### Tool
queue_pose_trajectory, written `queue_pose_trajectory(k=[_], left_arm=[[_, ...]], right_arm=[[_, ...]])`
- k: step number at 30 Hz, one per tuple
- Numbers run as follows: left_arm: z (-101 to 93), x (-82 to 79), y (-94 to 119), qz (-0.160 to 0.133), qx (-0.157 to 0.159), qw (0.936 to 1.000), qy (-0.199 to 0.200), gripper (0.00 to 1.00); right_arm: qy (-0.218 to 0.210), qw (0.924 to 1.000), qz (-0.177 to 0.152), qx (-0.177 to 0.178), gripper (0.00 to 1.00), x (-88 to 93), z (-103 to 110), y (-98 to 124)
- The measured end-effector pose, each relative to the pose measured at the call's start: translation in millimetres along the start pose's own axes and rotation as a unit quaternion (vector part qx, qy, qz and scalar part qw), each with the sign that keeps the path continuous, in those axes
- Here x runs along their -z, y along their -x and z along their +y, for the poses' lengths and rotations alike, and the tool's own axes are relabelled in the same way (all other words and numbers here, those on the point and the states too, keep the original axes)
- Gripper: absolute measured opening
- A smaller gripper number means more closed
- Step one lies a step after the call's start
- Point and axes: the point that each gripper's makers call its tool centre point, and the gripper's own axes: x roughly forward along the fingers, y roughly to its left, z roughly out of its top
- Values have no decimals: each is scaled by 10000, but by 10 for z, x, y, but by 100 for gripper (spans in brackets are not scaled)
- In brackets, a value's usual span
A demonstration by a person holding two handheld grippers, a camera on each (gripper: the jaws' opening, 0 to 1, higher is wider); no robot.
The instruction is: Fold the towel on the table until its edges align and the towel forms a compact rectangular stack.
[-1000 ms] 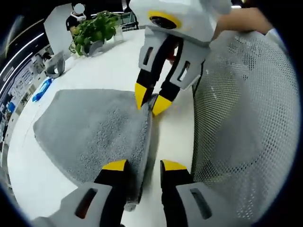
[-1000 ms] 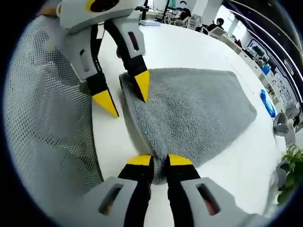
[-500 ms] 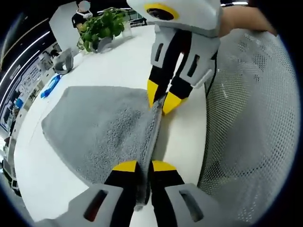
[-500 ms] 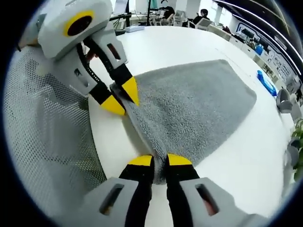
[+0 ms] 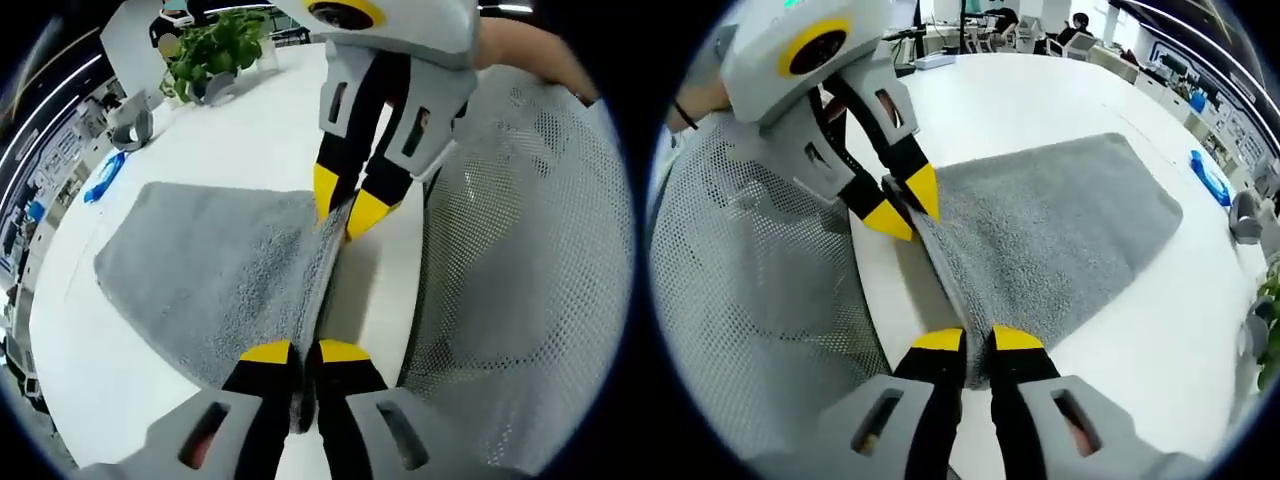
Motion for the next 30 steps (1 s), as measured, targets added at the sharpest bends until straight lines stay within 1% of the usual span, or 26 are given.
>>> queue_pose_trajectory(k=[3,6,9,13,16,17,18,21,26,30], left_arm=[[-1,-58,91,-100,28,9999,64,8],[17,-98,190,-189,-30,9998,-1,8],[63,-159,336,-272,-92,9996,-23,8],[92,-215,487,-292,-127,9995,-60,8],[110,-262,639,-235,-191,9994,-174,8],[116,-274,674,-217,-190,9995,-158,8],[113,-291,728,-199,-154,9996,-91,8],[106,-350,848,-242,-128,9996,-61,8],[137,-501,1024,-312,-252,9988,-284,8],[203,-618,1149,-280,-399,9976,-499,8]], right_arm=[[106,9999,10,45,6,-51,-17,131],[158,9998,-67,53,6,-130,-12,241],[268,9995,-117,86,6,-222,7,355],[372,9992,-147,69,6,-309,46,474],[452,9987,-253,-9,6,-424,97,628],[450,9986,-259,-16,6,-434,100,644],[460,9985,-278,-47,6,-476,115,718],[540,9981,-295,-71,6,-520,134,827],[698,9969,-367,-46,6,-612,116,1044],[726,9964,-441,-26,6,-693,70,1169]])
